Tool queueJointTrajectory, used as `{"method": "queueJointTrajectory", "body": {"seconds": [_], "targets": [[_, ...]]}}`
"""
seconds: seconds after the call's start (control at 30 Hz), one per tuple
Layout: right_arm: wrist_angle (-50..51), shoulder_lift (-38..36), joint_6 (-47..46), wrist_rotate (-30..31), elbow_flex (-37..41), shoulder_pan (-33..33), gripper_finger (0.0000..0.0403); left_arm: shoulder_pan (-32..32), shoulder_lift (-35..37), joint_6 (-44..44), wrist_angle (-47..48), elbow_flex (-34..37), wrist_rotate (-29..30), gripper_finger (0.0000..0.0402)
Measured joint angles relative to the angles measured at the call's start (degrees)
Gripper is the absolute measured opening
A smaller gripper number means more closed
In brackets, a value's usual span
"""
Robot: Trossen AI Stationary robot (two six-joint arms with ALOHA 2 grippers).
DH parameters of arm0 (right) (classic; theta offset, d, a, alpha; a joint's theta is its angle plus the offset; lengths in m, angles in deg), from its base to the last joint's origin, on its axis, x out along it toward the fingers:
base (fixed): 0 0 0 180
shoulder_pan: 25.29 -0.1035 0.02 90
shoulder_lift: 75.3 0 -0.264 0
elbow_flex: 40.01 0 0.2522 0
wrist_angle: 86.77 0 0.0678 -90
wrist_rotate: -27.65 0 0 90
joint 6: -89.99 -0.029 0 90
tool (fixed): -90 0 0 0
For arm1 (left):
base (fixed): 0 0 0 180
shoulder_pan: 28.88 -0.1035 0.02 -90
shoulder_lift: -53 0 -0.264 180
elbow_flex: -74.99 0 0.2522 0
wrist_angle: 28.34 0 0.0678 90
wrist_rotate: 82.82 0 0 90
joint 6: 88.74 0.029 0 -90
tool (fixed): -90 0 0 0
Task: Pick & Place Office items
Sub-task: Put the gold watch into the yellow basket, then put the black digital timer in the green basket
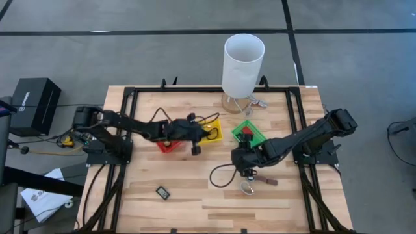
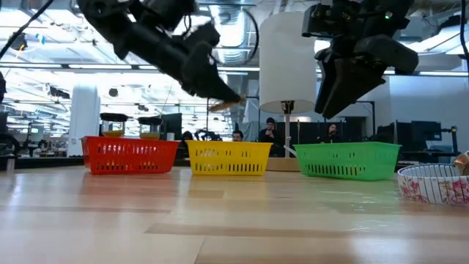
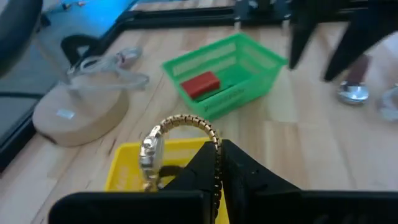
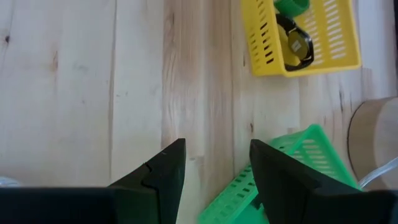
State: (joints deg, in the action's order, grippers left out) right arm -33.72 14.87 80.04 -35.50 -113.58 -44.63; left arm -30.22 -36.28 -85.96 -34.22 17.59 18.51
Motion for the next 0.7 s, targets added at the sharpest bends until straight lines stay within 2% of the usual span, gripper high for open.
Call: {"method": "queueJointTrajectory", "body": {"seconds": [0.23, 0.7], "targets": [[-1.1, 0.0, 1.59, -0.02, 0.0, 1.79, 0.0171, -4.2, -2.82, -4.54, 0.67, 0.03, -1.68, 0.0012], [-1.32, 0.0, 1.55, -0.02, 0.0, 4.18, 0.0171, -5.75, -3.5, -4.75, 0.73, 0.02, -1.48, 0.0109]]}}
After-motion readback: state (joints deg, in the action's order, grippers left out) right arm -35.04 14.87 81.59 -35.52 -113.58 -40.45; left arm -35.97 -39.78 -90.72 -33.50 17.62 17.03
